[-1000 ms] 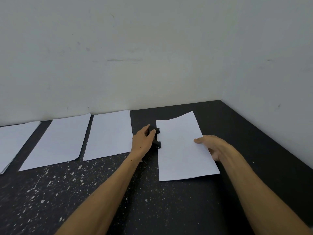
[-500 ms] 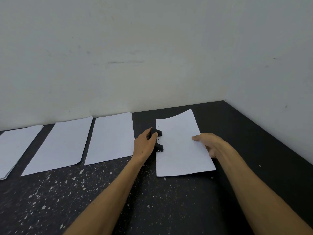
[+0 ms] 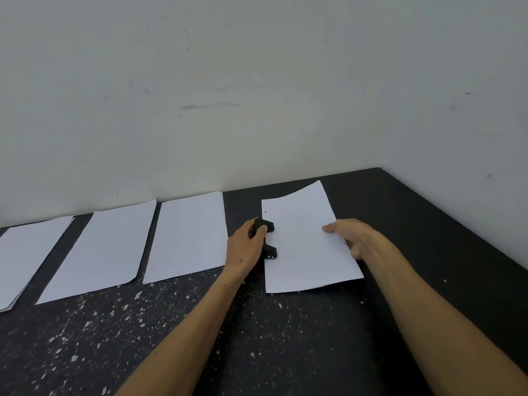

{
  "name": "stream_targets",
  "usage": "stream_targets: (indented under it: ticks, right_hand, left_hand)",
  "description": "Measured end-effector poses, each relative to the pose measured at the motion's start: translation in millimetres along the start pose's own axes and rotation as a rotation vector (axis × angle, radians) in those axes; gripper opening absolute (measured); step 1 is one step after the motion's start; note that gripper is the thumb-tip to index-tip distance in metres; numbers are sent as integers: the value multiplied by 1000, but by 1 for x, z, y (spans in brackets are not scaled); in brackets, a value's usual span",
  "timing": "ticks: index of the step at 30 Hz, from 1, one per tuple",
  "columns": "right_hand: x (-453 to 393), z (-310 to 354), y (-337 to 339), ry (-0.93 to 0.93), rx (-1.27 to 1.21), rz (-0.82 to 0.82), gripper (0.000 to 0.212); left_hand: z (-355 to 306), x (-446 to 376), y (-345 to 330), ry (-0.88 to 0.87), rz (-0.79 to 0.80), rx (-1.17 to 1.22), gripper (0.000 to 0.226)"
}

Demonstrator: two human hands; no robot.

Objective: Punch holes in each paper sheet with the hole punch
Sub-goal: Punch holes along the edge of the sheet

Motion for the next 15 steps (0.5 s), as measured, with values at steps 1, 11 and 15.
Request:
stream_targets:
  ticks: [1, 11, 15]
  right_hand:
    - [-1, 1, 0, 1, 3, 0, 11]
    - [-10, 5, -1, -7, 42, 5, 25]
    - [-11, 5, -1, -15, 41, 10, 27]
  left_hand:
    - [0, 0, 0, -1, -1, -2, 38]
    - [0, 0, -1, 0, -3, -10, 37]
    - [0, -3, -1, -6, 9, -31, 37]
Point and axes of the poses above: each hand's wrist, its own x-axis away from the middle knuckle, its own y-axis out of the back of the hand, z = x × y, the point moved 6 cm from there along -x, towards the middle knuckle, and after that the axes turned 6 degrees about -y, right-handed, at the moved point
